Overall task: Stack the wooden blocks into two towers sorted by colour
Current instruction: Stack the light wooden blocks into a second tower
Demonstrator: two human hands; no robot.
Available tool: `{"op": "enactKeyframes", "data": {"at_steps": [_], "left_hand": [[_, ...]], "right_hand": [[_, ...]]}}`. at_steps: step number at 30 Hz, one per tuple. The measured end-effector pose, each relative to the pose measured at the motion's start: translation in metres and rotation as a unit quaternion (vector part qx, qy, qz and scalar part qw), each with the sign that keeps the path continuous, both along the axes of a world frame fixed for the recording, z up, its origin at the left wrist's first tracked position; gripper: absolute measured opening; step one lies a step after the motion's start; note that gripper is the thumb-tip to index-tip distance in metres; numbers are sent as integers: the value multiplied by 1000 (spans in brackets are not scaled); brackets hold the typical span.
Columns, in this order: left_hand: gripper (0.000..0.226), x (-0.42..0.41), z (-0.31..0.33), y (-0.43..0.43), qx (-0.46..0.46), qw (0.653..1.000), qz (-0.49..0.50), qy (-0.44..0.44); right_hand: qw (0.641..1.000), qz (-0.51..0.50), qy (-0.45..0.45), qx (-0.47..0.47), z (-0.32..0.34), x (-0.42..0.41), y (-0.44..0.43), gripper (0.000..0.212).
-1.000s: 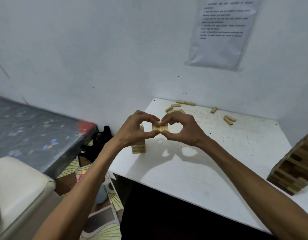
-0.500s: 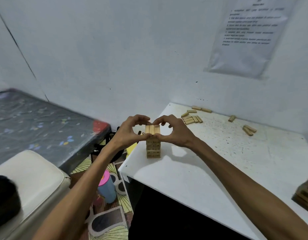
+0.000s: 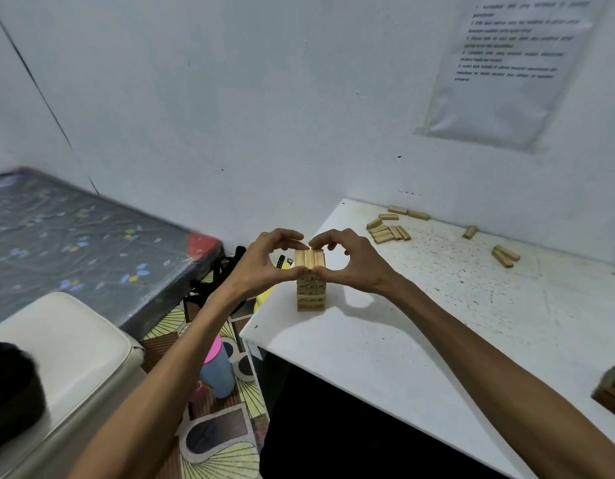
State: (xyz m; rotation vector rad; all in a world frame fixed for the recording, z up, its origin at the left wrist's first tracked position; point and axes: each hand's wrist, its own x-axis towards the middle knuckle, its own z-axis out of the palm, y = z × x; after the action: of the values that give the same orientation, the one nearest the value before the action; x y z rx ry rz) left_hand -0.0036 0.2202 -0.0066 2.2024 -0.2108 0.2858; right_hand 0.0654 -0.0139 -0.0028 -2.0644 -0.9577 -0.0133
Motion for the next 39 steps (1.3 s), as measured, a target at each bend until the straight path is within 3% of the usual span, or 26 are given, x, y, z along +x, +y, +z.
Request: {"op": "enactKeyframes", "data": {"at_steps": [36,39], "left_hand": [[68,-5,-1,-4,-38,998,2,48],[66,-8,2,-5,-73,996,5,50]], "right_hand": [[999,-3,43,-2,-14,7,1,47],[999,-13,45,7,-14,3,1,50]]}}
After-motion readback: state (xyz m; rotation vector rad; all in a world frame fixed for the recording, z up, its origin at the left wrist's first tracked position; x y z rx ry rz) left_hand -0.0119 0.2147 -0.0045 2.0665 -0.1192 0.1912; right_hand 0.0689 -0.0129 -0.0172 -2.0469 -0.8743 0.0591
